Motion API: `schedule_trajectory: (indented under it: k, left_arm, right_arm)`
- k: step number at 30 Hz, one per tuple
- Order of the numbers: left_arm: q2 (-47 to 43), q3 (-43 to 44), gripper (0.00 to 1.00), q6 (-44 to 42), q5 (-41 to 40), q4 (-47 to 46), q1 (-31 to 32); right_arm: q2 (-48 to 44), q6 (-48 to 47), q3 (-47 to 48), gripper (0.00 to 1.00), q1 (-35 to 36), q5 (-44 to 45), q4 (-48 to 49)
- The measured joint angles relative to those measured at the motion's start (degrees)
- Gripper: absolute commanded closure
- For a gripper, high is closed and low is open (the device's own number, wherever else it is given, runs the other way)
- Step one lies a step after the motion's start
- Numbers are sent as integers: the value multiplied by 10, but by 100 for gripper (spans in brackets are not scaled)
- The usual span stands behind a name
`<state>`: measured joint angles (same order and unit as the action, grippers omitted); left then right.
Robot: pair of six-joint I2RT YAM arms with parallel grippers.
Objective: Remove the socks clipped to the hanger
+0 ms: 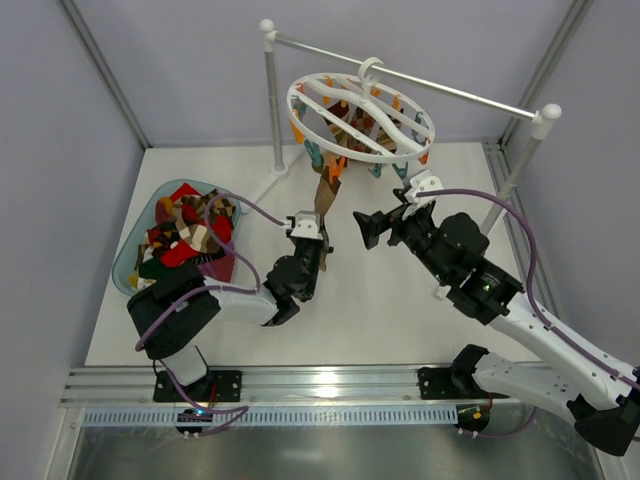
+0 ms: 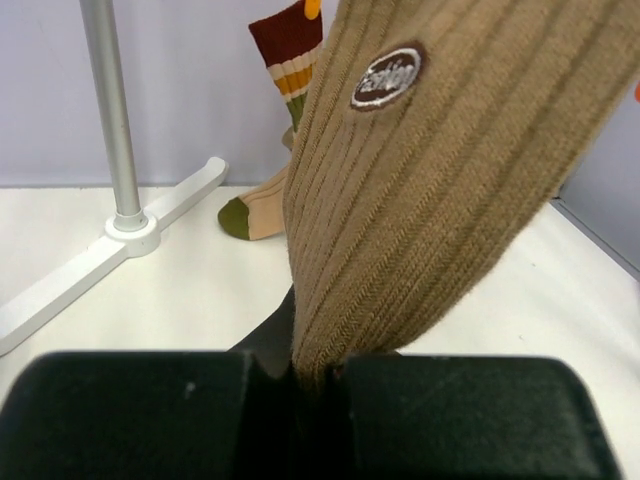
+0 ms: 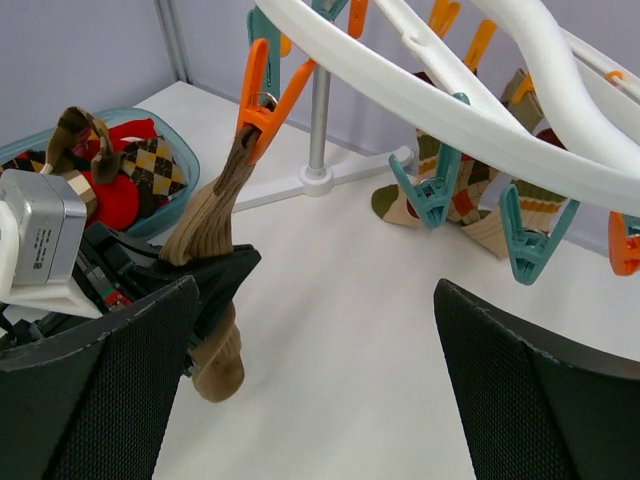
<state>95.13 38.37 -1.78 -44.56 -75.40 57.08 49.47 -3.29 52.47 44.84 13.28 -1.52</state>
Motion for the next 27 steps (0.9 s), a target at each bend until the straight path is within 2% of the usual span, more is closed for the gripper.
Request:
schedule_trajectory:
  k: [7, 12, 20, 27]
  left_arm:
    - [0, -3, 100, 5, 13, 2, 0]
    - [2, -3, 100, 19, 24, 2, 0]
    - [12, -3, 100, 33, 38, 2, 2]
    - [27, 1, 100, 33, 43, 2, 18]
  right_arm:
    - [53, 11, 0, 6, 7, -19, 34]
    - [58, 20, -5, 10, 19, -40, 75]
    - [52, 40, -24, 10, 21, -98, 147]
    - [92, 38, 4, 11, 21, -102, 156]
